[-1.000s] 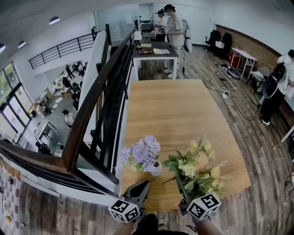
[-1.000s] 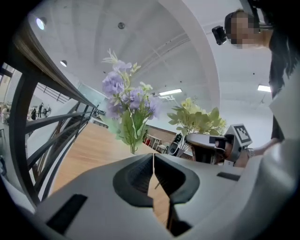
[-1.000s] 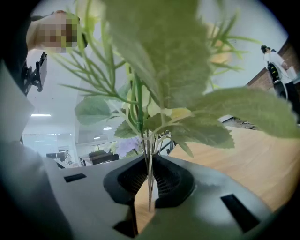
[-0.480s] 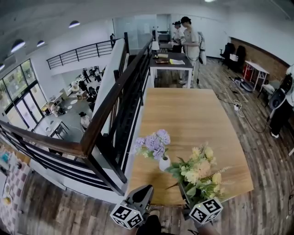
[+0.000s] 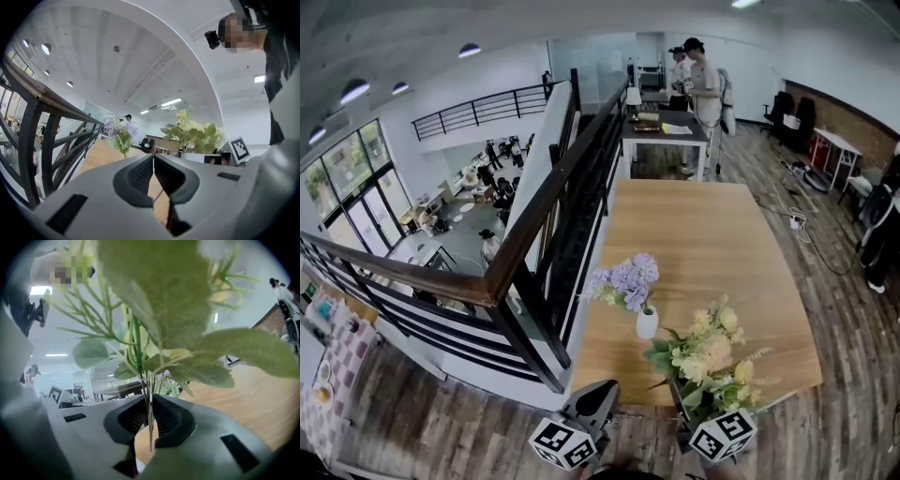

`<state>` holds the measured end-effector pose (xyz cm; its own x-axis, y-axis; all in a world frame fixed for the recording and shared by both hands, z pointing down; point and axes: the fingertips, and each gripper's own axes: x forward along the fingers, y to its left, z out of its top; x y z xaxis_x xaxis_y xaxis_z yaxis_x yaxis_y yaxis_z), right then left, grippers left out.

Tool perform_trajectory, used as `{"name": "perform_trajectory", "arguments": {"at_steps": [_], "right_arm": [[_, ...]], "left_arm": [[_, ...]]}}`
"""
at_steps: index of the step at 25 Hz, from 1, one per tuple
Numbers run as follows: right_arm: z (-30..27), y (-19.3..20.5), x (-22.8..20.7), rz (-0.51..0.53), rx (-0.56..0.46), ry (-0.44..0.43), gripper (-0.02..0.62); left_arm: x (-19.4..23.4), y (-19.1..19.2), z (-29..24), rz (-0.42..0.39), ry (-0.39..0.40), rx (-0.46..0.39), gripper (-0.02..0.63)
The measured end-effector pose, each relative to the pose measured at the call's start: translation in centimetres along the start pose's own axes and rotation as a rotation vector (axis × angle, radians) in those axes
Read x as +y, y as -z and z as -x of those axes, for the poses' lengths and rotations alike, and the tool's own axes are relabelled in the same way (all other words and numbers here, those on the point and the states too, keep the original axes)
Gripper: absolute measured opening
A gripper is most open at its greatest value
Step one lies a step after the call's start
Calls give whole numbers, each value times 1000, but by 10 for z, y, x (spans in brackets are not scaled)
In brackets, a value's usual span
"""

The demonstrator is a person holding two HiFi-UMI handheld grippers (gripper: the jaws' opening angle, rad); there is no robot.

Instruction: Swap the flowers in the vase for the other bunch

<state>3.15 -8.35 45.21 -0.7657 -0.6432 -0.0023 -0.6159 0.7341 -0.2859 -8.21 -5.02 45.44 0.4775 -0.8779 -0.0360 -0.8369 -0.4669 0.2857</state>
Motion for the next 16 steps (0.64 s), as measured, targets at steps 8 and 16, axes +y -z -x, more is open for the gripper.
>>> {"name": "perform_trajectory", "arguments": {"at_steps": [8, 16], "right_arm": [[29, 0, 11, 8, -47, 49, 54], [80, 7, 60, -8, -46, 94, 54]], "left_arm": [[-22, 0, 13, -20, 61, 2, 15], [-54, 3, 75, 0, 77, 11, 15]]}}
